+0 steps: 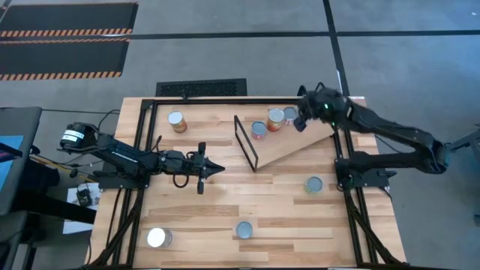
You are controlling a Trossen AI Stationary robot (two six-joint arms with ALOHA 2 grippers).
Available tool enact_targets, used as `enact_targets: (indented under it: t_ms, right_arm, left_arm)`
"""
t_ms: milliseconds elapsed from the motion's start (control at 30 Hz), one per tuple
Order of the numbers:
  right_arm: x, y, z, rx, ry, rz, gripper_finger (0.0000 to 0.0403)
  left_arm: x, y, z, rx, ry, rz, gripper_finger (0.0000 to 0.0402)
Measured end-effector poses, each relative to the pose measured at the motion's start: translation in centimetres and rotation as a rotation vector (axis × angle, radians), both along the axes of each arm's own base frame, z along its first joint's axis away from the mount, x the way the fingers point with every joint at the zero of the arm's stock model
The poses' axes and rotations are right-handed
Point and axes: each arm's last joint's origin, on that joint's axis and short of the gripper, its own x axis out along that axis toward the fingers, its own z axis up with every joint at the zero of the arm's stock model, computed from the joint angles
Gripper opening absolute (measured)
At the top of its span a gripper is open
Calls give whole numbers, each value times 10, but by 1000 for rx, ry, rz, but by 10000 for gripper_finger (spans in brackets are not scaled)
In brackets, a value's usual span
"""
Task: Pick and place cans onto a shelf
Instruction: Put the canned corn on the shelf
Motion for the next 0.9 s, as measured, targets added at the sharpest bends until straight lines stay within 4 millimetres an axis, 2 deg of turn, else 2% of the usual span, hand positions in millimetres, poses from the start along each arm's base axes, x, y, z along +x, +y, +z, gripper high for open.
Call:
enact_targets:
  t_ms: [167,467,700,900]
  right_arm:
    - [-2,27,-29,-31,-155,142,8]
    - [1,81,-82,-108,-324,372,5]
    - [-4,120,-96,-187,-436,483,6]
    - [-15,145,-109,-155,-539,626,4]
  left_arm:
    - [0,0,0,0,-1,-2,0]
    - [0,-1,0,-2,-3,-18,0]
    - [0,0,2,2,1,10,0]
    - [2,9,26,33,101,156,0]
